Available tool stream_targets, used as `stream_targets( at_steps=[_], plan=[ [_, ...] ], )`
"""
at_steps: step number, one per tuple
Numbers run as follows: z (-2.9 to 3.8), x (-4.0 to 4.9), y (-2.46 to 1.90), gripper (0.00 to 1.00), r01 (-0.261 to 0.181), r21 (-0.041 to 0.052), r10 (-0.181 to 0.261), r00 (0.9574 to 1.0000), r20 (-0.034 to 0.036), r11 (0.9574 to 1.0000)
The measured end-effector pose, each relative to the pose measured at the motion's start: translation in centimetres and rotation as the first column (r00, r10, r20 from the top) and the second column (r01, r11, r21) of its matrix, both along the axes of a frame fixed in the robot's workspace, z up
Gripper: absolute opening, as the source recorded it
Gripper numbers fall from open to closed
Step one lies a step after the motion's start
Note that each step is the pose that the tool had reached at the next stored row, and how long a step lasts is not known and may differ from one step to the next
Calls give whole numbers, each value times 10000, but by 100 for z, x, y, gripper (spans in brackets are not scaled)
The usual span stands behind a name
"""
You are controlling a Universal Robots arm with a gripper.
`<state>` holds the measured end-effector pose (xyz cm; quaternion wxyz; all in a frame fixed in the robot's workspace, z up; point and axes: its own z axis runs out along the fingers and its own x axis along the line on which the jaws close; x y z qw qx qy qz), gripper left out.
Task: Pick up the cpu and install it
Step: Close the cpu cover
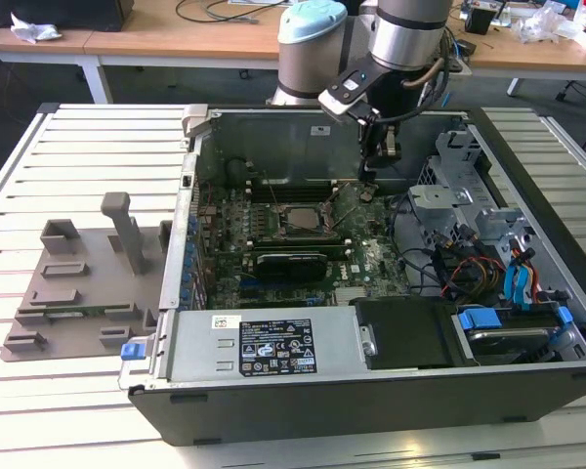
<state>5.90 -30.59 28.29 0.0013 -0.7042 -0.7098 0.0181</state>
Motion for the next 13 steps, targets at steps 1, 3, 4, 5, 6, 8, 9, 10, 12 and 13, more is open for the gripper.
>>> stream_targets(
  at_steps=[1, 3, 4, 5, 6, 8, 9, 10, 12, 13],
  plan=[
    [-12, 6, 0, 11, 0, 0, 0, 10000, 0, 10000],
    [-38, 19, 0, 11, 0, -1, 0, 10000, 0, 10000],
    [-70, 34, 0, 11, 0, -2, 0, 10000, 0, 10000],
    [-88, 42, 0, 11, 0, -2, 0, 10000, 0, 10000],
    [-112, 52, 0, 11, 1, -1, -1, 10000, 0, 10000],
    [-157, 68, 0, 11, 1, -2, -1, 10000, 0, 10000],
    [-183, 76, 0, 11, 1, -2, -1, 10000, 0, 10000],
    [-206, 83, 0, 11, 0, -3, 0, 10000, 0, 10000],
    [-273, 100, 0, 11, 0, -7, 0, 10000, 0, 10000],
    [-302, 103, 0, 11, 0, -9, 0, 10000, -1, 10000]
  ],
)
